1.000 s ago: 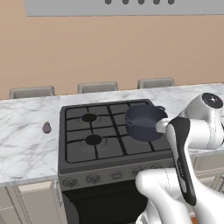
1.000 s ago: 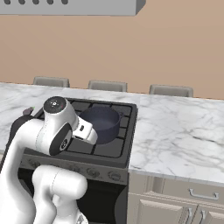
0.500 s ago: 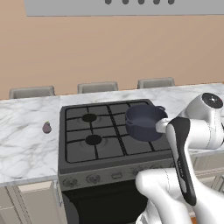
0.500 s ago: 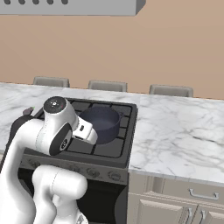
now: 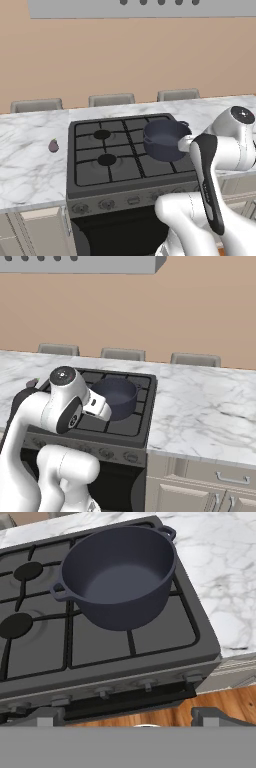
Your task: Turn on the burner for the pot on the stove. Wait thirty seconds for the pot to heat up. Then add the eggplant to the pot.
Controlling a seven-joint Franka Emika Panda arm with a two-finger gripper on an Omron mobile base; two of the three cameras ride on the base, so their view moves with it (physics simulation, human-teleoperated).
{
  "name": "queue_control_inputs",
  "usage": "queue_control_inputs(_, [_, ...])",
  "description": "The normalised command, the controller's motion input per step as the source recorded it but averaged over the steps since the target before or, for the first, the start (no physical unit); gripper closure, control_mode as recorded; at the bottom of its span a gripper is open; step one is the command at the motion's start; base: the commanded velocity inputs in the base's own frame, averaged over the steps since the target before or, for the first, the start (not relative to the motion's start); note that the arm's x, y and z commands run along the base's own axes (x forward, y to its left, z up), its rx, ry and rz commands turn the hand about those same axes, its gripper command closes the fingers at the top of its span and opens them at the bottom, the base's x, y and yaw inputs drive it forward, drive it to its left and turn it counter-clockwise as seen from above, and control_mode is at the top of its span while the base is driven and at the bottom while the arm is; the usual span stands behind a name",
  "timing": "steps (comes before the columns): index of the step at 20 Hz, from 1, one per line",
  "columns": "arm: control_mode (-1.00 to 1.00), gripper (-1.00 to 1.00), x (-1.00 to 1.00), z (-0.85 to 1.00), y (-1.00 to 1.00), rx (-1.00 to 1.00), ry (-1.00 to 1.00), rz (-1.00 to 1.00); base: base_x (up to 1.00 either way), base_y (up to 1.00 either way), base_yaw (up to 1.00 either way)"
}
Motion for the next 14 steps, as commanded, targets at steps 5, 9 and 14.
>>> queue_control_inputs(5, [-1.00,-1.00,0.00,0.00,0.00,0.00,0.00,0.00,0.00,0.00,0.00])
queue_control_inputs(9, [-1.00,-1.00,0.00,0.00,0.00,0.00,0.00,0.00,0.00,0.00,0.00])
queue_control_inputs(14, [-1.00,-1.00,0.00,0.00,0.00,0.00,0.00,0.00,0.00,0.00,0.00])
